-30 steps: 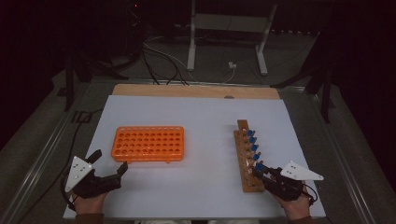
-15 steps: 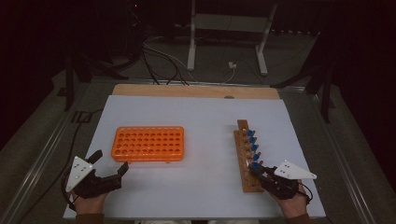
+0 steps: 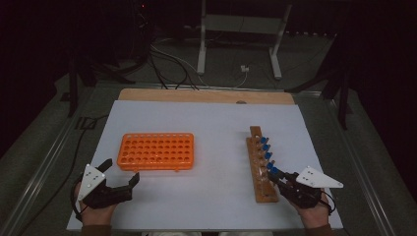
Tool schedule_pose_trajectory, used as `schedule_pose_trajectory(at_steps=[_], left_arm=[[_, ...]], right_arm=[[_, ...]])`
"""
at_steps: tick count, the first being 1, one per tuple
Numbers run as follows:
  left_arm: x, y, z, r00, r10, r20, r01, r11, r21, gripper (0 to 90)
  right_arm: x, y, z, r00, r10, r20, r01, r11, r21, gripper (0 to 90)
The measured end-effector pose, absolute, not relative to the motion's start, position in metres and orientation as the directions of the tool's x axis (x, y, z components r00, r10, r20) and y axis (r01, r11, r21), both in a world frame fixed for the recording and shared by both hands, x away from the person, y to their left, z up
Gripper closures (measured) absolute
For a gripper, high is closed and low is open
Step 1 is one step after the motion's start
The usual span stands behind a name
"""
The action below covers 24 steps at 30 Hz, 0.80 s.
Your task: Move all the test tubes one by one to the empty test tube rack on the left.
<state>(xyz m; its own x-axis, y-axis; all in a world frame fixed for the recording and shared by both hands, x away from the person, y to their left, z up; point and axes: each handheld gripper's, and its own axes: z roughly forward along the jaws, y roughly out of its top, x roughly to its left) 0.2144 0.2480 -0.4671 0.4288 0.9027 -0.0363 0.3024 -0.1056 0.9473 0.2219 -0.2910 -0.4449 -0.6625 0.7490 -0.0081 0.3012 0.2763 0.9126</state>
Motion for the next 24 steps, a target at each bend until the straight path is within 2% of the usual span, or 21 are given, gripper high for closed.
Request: schedule_pose_trajectory(at_steps=[11,24], left_arm=[[0.214,0.247,-0.468,0.429,0.903,-0.02,0.301,-0.122,0.946,0.4],[0.215,0.245,-0.468,0.456,0.889,-0.052,0.29,-0.093,0.953,1.2]], right_arm=[[0.219,-0.293,-0.422,-0.675,0.737,-0.011,0.267,0.258,0.928,76.9],[0.219,-0.289,-0.4,-0.692,0.721,-0.021,0.231,0.249,0.94,76.9]])
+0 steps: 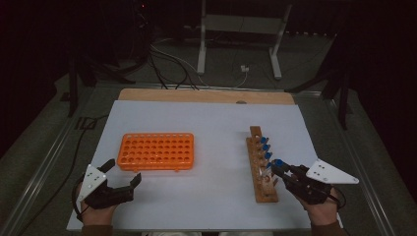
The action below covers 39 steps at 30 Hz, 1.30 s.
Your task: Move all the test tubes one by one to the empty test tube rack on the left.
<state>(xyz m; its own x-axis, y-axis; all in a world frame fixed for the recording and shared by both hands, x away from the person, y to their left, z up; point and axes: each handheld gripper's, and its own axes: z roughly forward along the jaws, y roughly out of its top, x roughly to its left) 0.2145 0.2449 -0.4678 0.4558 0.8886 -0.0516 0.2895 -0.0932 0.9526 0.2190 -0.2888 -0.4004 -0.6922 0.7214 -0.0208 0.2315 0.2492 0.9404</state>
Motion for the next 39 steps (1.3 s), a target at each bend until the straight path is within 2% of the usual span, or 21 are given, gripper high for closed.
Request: schedule_pose_trajectory(at_steps=[7,12,18,28,39], left_arm=[[0.219,0.234,-0.453,0.488,0.872,-0.041,0.273,-0.107,0.956,1.1],[0.226,0.22,-0.448,0.55,0.834,-0.048,0.277,-0.128,0.952,1.1],[0.233,0.2,-0.44,0.621,0.783,-0.013,0.224,-0.162,0.961,1.1],[0.246,0.174,-0.426,0.687,0.726,0.005,0.193,-0.189,0.963,1.1],[0.258,0.149,-0.425,0.728,0.685,-0.034,0.224,-0.191,0.956,1.1]], right_arm=[[0.226,-0.28,-0.393,-0.705,0.709,-0.022,0.223,0.251,0.942,76.9],[0.236,-0.272,-0.394,-0.713,0.701,-0.005,0.232,0.244,0.942,76.8],[0.248,-0.259,-0.398,-0.726,0.688,0.019,0.248,0.235,0.94,76.8],[0.26,-0.238,-0.4,-0.748,0.663,0.026,0.257,0.254,0.932,76.8],[0.267,-0.221,-0.397,-0.763,0.646,0.026,0.256,0.265,0.93,76.8]])
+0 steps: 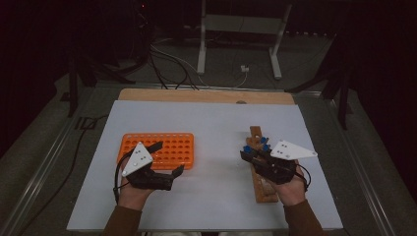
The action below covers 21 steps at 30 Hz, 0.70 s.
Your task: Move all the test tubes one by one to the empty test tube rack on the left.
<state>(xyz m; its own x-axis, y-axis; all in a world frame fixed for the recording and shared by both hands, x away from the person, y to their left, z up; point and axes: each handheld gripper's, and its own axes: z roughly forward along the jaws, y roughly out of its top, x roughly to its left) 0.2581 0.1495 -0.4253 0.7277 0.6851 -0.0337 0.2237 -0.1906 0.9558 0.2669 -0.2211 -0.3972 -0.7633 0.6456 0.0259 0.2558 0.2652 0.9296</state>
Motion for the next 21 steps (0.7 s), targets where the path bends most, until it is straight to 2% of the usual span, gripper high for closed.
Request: schedule_pose_trajectory(at_steps=[13,21], left_arm=[[0.275,0.112,-0.428,0.766,0.642,-0.029,0.227,-0.227,0.947,1.3],[0.279,0.091,-0.427,0.778,0.627,-0.038,0.239,-0.239,0.941,9.0]], right_arm=[[0.276,-0.195,-0.397,-0.782,0.622,0.035,0.263,0.279,0.924,76.8],[0.281,-0.184,-0.399,-0.792,0.609,0.047,0.27,0.281,0.921,76.8]])
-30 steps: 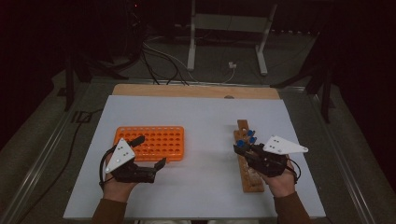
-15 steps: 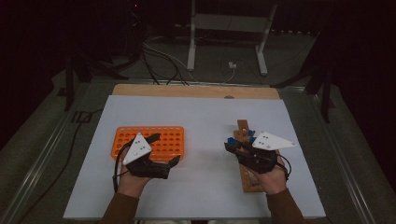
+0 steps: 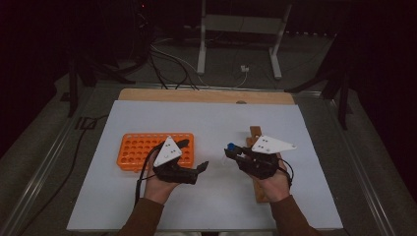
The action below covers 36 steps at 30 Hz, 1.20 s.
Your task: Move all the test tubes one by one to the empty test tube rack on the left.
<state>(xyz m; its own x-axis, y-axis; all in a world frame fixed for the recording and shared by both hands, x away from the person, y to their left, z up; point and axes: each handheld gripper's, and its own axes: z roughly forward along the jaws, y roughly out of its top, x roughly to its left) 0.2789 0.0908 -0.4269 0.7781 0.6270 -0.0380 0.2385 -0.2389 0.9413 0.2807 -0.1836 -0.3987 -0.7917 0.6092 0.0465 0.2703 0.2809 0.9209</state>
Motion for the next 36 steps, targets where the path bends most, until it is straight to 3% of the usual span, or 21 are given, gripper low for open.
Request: schedule_pose_trajectory(at_steps=[8,16,27,30,31,36], left_arm=[[0.28,0.067,-0.432,0.821,0.571,-0.032,0.231,-0.279,0.932,24.4],[0.283,0.061,-0.435,0.84,0.543,-0.028,0.216,-0.286,0.934,53.3],[0.281,0.059,-0.437,0.845,0.534,0.018,0.185,-0.325,0.928,75.6],[0.28,0.059,-0.437,0.85,0.525,0.037,0.171,-0.342,0.924,77.4],[0.28,0.059,-0.437,0.85,0.525,0.037,0.171,-0.342,0.924,77.6],[0.284,0.063,-0.438,0.841,0.541,0.021,0.191,-0.334,0.923,77.8]], right_arm=[[0.283,-0.171,-0.399,-0.805,0.591,0.056,0.273,0.283,0.919,76.7],[0.283,-0.159,-0.4,-0.818,0.572,0.059,0.272,0.296,0.916,76.7],[0.283,-0.151,-0.403,-0.829,0.555,0.07,0.281,0.305,0.91,76.7],[0.283,-0.151,-0.403,-0.829,0.554,0.075,0.288,0.308,0.907,76.2],[0.283,-0.151,-0.403,-0.83,0.553,0.075,0.288,0.308,0.907,75.5],[0.283,-0.157,-0.402,-0.834,0.542,0.102,0.292,0.277,0.915,52.9]])
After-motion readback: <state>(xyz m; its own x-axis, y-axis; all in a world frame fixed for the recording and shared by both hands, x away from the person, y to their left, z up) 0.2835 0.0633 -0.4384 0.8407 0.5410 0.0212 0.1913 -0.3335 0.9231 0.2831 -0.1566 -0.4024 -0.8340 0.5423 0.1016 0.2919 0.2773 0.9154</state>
